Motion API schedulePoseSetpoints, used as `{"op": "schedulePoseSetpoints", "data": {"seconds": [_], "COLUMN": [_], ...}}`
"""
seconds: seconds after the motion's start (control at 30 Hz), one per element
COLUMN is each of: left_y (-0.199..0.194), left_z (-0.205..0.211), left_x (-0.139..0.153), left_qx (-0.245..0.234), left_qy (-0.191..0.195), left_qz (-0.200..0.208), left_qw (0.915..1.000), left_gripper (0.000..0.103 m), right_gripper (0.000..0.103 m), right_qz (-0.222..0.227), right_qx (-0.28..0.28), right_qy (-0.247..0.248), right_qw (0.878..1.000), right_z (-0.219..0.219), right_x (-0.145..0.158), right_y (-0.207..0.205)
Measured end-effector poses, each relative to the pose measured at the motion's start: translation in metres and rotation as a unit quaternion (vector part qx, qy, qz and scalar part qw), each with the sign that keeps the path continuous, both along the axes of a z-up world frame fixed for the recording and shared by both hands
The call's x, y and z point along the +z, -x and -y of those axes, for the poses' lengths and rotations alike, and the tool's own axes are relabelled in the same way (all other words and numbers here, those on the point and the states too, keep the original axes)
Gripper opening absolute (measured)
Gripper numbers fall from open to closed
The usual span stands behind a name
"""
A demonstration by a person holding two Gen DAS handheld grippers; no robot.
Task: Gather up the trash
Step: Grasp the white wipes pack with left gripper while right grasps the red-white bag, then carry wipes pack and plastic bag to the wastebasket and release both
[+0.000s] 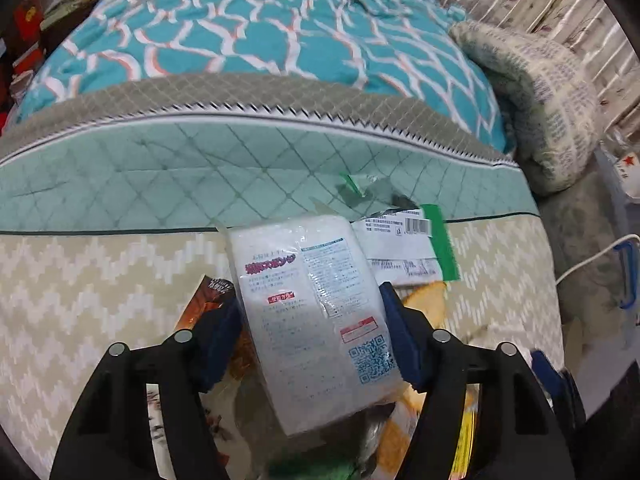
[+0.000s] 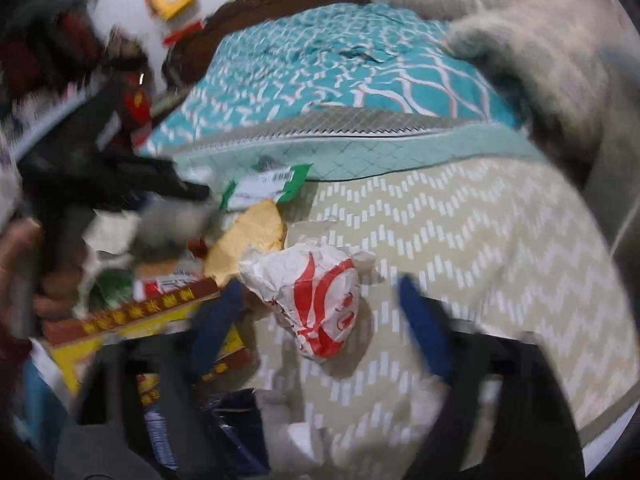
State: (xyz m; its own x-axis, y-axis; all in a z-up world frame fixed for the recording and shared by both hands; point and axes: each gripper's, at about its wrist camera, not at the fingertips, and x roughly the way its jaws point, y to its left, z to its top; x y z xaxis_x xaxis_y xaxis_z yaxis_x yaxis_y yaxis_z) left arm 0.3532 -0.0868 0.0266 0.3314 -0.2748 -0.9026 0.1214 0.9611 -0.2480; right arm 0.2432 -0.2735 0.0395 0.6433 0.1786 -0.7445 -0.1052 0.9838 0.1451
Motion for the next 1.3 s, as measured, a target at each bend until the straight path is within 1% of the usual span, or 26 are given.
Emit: {"op": "schedulePoseSetpoints", "data": {"seconds": [0.03,0.1,0.2,0.27,0.3,0.33,0.37,0.4,0.43,0.47,0.5,0.6,0.67,0.73,0.8,0.83,0.87,0.9,0.97,1.0,1.07,1.13,1.2,1.23,1.3], "left_y": [0.008,0.024,0.07,0.109,0.126,0.149,0.171,0.184,0.21,0.223,0.244,0.284,0.301,0.314,0.317,0.322,0.324,0.326,0.33,0.332,0.337,0.341,0.345,0.345,0.344], "left_z": [-0.007,-0.023,-0.05,-0.068,-0.074,-0.081,-0.086,-0.089,-0.091,-0.089,-0.086,-0.072,-0.059,-0.05,-0.039,-0.033,-0.028,-0.023,-0.02,-0.024,-0.028,-0.031,-0.03,-0.029,-0.026], "left_x": [0.009,0.027,0.066,0.086,0.091,0.095,0.095,0.094,0.089,0.085,0.076,0.048,0.034,0.024,0.015,0.012,0.009,0.005,0.002,0.002,0.004,0.006,0.007,0.006,0.002], "left_qx": [0.0,0.0,-0.006,-0.012,-0.015,-0.021,-0.029,-0.036,-0.05,-0.058,-0.073,-0.103,-0.116,-0.126,-0.128,-0.125,-0.124,-0.124,-0.118,-0.115,-0.101,-0.097,-0.089,-0.084,-0.085], "left_qy": [0.008,0.034,0.072,0.086,0.088,0.092,0.097,0.099,0.104,0.106,0.109,0.108,0.106,0.107,0.084,0.063,0.047,0.029,-0.001,-0.008,-0.007,-0.001,-0.016,-0.03,-0.042], "left_qz": [0.01,0.031,0.086,0.122,0.135,0.148,0.157,0.159,0.162,0.16,0.152,0.122,0.107,0.103,0.111,0.117,0.119,0.118,0.119,0.121,0.129,0.127,0.13,0.129,0.12], "left_qw": [0.9999,0.9989,0.9937,0.9888,0.9868,0.9844,0.9825,0.9816,0.9801,0.9797,0.9797,0.9813,0.9818,0.981,0.9819,0.9832,0.984,0.9849,0.9858,0.9859,0.9864,0.9871,0.9874,0.9876,0.9883], "left_gripper": [0.062,0.062,0.063,0.064,0.064,0.064,0.064,0.064,0.064,0.064,0.064,0.064,0.064,0.065,0.071,0.074,0.077,0.078,0.08,0.086,0.092,0.093,0.093,0.093,0.093], "right_gripper": [0.038,0.035,0.035,0.035,0.035,0.035,0.035,0.035,0.035,0.035,0.035,0.035,0.035,0.035,0.039,0.042,0.06,0.073,0.08,0.082,0.084,0.085,0.085,0.085,0.085], "right_qz": [-0.005,0.012,0.051,0.083,0.102,0.11,0.116,0.119,0.116,0.112,0.105,0.072,0.054,0.035,0.031,0.034,0.032,0.031,0.038,0.041,0.045,0.042,0.038,0.036,0.028], "right_qx": [0.015,0.018,0.009,0.005,0.003,0.003,0.003,0.002,0.001,0.001,-0.001,-0.009,-0.012,-0.015,-0.023,-0.026,-0.025,-0.028,-0.031,-0.028,-0.024,-0.02,-0.016,-0.014,-0.008], "right_qy": [0.009,0.013,0.0,-0.013,-0.022,-0.028,-0.036,-0.046,-0.056,-0.063,-0.069,-0.076,-0.08,-0.087,-0.076,-0.072,-0.074,-0.074,-0.07,-0.068,-0.065,-0.065,-0.063,-0.062,-0.055], "right_qw": [1.0,1.0,0.999,0.996,0.995,0.994,0.993,0.992,0.992,0.992,0.992,0.994,0.995,0.995,0.996,0.997,0.996,0.996,0.996,0.996,0.997,0.997,0.997,0.997,0.998], "right_z": [-0.005,-0.007,-0.004,-0.002,0.002,0.003,0.005,0.007,0.009,0.01,0.01,0.006,0.002,-0.001,-0.004,-0.006,-0.006,-0.007,-0.009,-0.009,-0.01,-0.011,-0.014,-0.015,-0.018], "right_x": [-0.001,0.006,0.026,0.043,0.053,0.058,0.061,0.062,0.06,0.057,0.051,0.028,0.017,0.003,-0.006,-0.007,-0.008,-0.008,-0.007,-0.006,-0.006,-0.008,-0.011,-0.011,-0.012], "right_y": [-0.001,0.007,0.031,0.056,0.076,0.088,0.103,0.121,0.139,0.153,0.171,0.213,0.23,0.244,0.254,0.257,0.259,0.26,0.265,0.267,0.269,0.271,0.272,0.27,0.265]}}
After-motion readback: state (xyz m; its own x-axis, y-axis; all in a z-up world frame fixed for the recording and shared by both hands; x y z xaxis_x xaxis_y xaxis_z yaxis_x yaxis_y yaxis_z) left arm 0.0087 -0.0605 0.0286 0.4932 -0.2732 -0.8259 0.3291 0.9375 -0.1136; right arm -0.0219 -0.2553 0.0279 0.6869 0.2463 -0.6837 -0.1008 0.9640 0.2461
